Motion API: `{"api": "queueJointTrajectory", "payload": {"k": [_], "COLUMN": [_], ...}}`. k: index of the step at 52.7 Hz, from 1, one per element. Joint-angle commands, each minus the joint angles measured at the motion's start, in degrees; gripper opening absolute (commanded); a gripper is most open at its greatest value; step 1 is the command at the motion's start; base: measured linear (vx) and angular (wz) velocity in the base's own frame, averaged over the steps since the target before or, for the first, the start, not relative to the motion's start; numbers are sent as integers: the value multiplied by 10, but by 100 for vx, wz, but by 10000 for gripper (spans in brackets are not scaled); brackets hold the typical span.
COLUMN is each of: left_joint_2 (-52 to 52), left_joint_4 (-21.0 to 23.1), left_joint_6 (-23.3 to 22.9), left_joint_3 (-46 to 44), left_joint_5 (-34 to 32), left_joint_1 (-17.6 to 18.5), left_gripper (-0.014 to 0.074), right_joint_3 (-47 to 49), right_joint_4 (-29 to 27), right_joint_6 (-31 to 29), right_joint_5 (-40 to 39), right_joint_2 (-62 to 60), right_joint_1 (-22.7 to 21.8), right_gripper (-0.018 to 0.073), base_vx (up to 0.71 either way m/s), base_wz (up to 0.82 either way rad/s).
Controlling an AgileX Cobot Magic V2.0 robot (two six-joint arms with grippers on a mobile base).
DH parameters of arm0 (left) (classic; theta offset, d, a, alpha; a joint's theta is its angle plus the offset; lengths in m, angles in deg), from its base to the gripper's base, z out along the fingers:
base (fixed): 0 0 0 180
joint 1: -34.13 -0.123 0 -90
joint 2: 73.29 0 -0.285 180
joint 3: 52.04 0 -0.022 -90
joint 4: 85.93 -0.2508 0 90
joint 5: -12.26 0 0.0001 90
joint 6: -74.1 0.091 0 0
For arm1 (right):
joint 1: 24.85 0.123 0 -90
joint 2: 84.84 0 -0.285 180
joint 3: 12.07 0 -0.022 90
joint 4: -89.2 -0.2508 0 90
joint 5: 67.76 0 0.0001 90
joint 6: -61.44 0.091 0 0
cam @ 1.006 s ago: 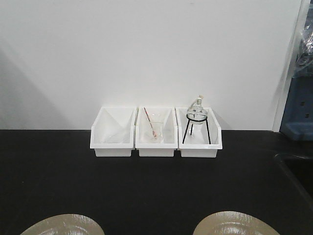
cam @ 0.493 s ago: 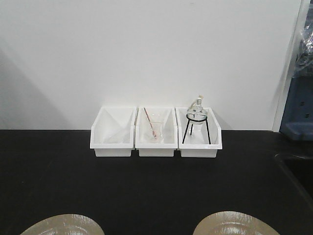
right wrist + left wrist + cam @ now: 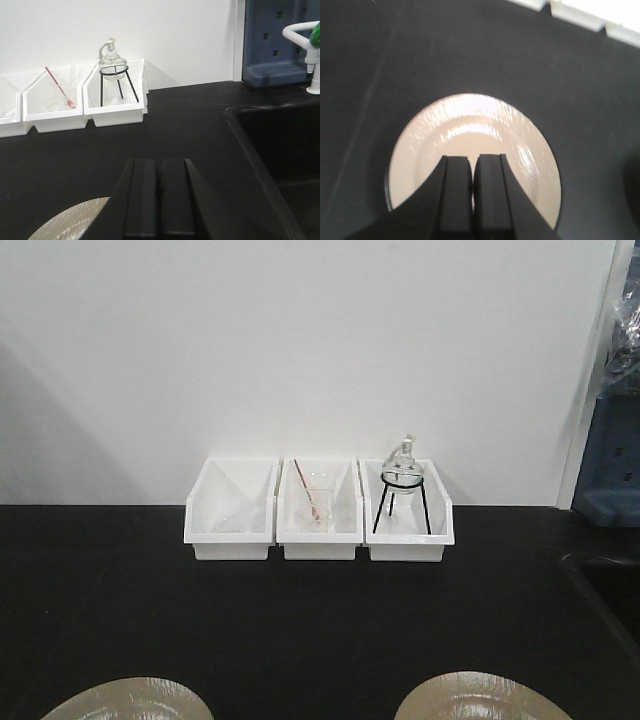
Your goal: Arrange circular plates on left workspace
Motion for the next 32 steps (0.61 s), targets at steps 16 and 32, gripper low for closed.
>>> {"api": "queueJointTrajectory", "payload": {"k": [16,32], "left_joint_2": [-45,-74], "left_joint_4": [91,142], "left_joint_6": [133,109], "left_joint_3": [-22,-24], "left_joint_5": [-13,-29], "left_joint_1": [-5,-186], "left_gripper": [398,-9], "right_joint_3": [22,22], "right_joint_4": [1,3], "right_joint_6": [-3,-4], "right_joint_5": [-24,-4], "right_joint_2": [2,2], "right_joint_1": [-1,-1], "right_gripper": [1,1], "base_vx": [0,0], "base_wz": [0,0]}}
